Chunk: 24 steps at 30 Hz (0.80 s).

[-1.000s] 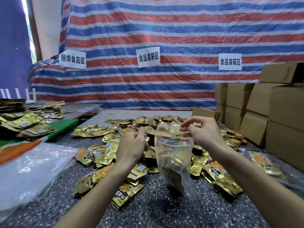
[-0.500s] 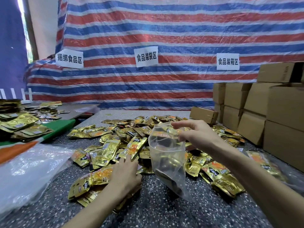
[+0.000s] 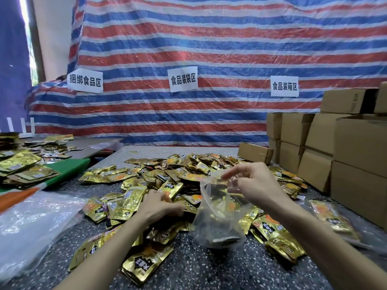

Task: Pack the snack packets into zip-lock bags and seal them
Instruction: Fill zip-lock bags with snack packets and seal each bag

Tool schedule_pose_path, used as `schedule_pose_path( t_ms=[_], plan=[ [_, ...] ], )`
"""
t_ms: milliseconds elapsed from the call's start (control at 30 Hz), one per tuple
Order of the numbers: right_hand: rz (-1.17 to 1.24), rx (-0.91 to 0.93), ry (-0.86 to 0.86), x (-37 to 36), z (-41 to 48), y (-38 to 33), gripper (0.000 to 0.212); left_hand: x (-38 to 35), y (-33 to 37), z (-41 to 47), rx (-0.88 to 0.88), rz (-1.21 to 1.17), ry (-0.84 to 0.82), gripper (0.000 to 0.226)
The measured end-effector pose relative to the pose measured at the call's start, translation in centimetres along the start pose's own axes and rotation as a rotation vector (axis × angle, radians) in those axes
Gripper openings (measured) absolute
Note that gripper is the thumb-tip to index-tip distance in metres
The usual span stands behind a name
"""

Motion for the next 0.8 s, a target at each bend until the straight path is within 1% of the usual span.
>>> schedule_pose_path(
  t_ms=[33, 67, 100, 133, 167, 200, 300, 433, 500, 567, 600, 633, 700, 733, 767, 800],
  plan=[
    [-0.004, 0.001, 0.004, 0.0, 0.0, 0.1, 0.050, 0.1, -0.5, 0.8, 0.034, -0.125, 0.057, 0.074],
    [0.005, 0.004, -0.001, 0.0, -0.1, 0.0, 0.050, 0.1, -1.0, 1.6, 0.075, -0.183, 0.113, 0.066],
    [0.033, 0.005, -0.017, 0.0, -0.2, 0.0, 0.051, 0.0, -1.4, 2.2, 0.102, -0.131, 0.164, 0.052],
    [0.077, 0.002, -0.047, -0.1, -0.3, 0.0, 0.052, 0.0, -1.7, 2.7, 0.117, 0.003, 0.205, 0.039],
    [0.124, -0.005, -0.089, -0.3, -0.4, -0.1, 0.053, 0.0, -1.8, 3.1, 0.124, 0.117, 0.232, 0.034],
    [0.154, -0.009, -0.133, -0.5, -0.5, -0.2, 0.053, 0.0, -1.8, 3.4, 0.125, 0.164, 0.241, 0.034],
    [0.131, -0.007, -0.222, -0.9, -0.9, -0.6, 0.056, 0.2, -1.4, 3.6, 0.124, 0.124, 0.192, 0.038],
    [0.029, 0.012, -0.260, -1.4, -1.3, -1.3, 0.071, 2.6, -0.2, 2.1, 0.090, 0.162, 0.302, 0.047],
    [0.006, 0.023, -0.266, -1.6, -1.4, -1.8, 0.072, 4.7, 0.8, 1.0, 0.099, 0.012, 0.304, 0.046],
    [0.046, 0.015, -0.277, -1.8, -1.4, -2.1, 0.067, 7.1, 2.1, -0.3, 0.114, -0.265, 0.252, 0.037],
    [0.062, 0.010, -0.279, -1.9, -1.4, -2.1, 0.066, 8.1, 3.0, -1.3, 0.093, -0.416, 0.204, 0.032],
    [0.066, 0.003, -0.278, -2.1, -1.3, -2.2, 0.067, 9.0, 4.1, -2.4, 0.064, -0.565, 0.129, 0.034],
    [0.052, -0.009, -0.270, -2.3, -1.2, -2.2, 0.074, 10.2, 6.2, -4.6, 0.002, -0.775, -0.074, 0.057],
    [0.038, -0.003, -0.259, -2.4, -1.1, -2.3, 0.079, 10.7, 7.3, -5.6, -0.028, -0.793, -0.172, 0.062],
    [0.024, 0.014, -0.247, -2.5, -1.1, -2.4, 0.085, 11.1, 8.5, -6.6, -0.054, -0.747, -0.259, 0.063],
    [0.013, 0.038, -0.244, -2.6, -1.1, -2.6, 0.088, 11.3, 9.7, -7.3, -0.073, -0.651, -0.330, 0.059]
  ],
)
Point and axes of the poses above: each hand's wrist, its own z-axis towards the middle knuckle, its own x-axis out of the back of the hand, y = z × x, the point moved 5 cm from there along z, towards the middle knuckle, and after that the axes turned 1 degree about -y, right-handed, at the moved point
